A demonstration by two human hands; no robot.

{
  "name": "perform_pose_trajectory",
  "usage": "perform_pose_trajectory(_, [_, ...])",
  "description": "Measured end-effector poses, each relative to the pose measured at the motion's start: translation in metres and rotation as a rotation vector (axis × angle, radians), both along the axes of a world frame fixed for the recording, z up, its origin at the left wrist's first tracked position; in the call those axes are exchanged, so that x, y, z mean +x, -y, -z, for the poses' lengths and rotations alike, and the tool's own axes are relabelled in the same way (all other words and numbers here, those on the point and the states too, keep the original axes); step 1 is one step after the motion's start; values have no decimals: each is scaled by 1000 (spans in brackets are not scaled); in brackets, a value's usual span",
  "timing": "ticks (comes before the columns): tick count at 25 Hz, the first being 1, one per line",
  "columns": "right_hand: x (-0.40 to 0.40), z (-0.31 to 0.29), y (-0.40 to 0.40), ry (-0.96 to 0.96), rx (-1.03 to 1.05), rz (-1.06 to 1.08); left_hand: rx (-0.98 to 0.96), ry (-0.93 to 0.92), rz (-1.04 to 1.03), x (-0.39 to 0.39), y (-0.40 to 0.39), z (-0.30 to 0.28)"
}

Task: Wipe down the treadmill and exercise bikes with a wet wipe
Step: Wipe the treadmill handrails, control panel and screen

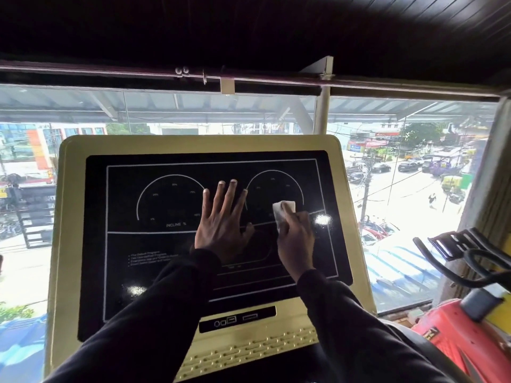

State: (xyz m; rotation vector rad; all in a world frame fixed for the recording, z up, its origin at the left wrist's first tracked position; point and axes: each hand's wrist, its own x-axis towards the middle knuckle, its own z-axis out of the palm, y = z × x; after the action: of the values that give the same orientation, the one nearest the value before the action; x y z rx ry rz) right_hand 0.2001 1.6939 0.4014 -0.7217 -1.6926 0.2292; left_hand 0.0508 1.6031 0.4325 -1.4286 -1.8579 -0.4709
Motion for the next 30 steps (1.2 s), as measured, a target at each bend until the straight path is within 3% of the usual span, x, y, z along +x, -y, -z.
perform_pose_trajectory(4, [8, 19, 6, 183, 200, -106, 10, 3, -7, 5, 1, 3])
perform_pose_trajectory(8, [8, 16, 8, 11, -102, 1, -1, 25, -24, 8, 2, 4])
perform_pose_trajectory(11, [10, 22, 21, 179, 8, -135, 2, 63, 33, 9, 5, -1])
perform_pose_trajectory(14, [21, 26, 24, 185, 9, -193, 46, 120, 119, 16, 12, 11])
perform_pose_trajectory(16, [25, 38, 32, 248, 122, -212, 17, 70, 101, 24, 14, 31])
perform_pose_trajectory(18, [30, 45, 24, 172, 111, -149, -15, 8, 53, 27, 14, 43])
perform_pose_trajectory(21, [30, 39, 15, -27, -126, 40, -10, -16, 7, 27, 13, 43])
perform_pose_trajectory(25, [32, 62, 40, 256, 156, -168, -8, -10, 1, 27, 13, 46])
perform_pose_trajectory(26, [38, 64, 35, 251, 136, -168, -5, -7, 6, 28, 13, 46])
perform_pose_trajectory(29, [45, 64, 26, 29, -183, 1, 2, 3, 7, 29, 13, 46])
perform_pose_trajectory(30, [42, 66, 31, 48, -197, -12, -1, 6, 5, 29, 14, 46])
